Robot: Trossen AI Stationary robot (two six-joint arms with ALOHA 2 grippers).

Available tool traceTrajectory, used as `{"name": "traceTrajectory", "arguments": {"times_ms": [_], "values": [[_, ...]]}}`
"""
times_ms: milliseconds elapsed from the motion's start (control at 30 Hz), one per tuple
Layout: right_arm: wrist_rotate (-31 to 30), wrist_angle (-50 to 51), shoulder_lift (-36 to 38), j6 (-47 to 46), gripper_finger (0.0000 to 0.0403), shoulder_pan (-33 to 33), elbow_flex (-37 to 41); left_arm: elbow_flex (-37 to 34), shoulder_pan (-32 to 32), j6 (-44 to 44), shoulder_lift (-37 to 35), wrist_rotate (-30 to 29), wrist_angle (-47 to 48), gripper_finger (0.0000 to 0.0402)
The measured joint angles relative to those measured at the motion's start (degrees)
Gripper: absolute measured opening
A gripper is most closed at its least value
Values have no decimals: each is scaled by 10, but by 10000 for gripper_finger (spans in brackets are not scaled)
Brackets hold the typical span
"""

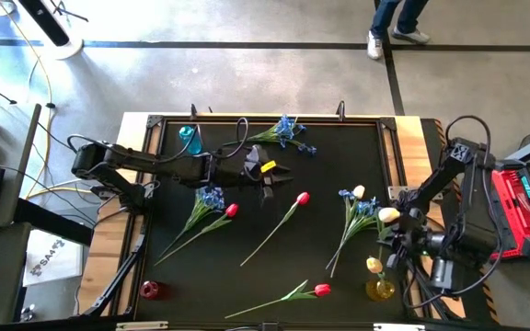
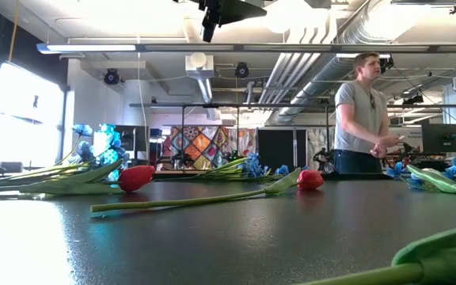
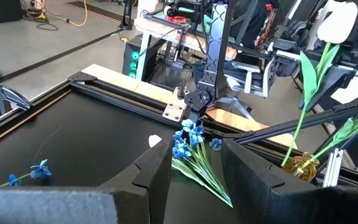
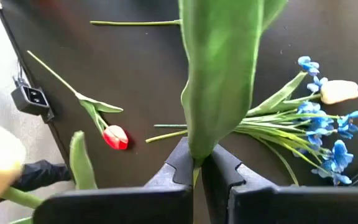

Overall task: Sort flowers into vase by color
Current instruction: Put the top light yellow tulip into the yellow vase

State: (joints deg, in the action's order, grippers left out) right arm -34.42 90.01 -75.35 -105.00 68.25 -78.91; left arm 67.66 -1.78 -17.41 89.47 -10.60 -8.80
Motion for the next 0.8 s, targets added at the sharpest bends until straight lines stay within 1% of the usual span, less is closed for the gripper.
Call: {"name": "traceTrajectory", "arguments": {"times_ms": [100,267,400,800], "values": [[-11,0,0,-18,0,10,9,0,2,0,0,0,0,128],[-13,0,0,-28,0,19,22,0,7,0,0,2,0,128],[-9,0,0,-27,0,19,31,0,11,0,0,14,0,128],[-9,0,0,-1,0,19,34,0,11,0,0,15,0,128]]}}
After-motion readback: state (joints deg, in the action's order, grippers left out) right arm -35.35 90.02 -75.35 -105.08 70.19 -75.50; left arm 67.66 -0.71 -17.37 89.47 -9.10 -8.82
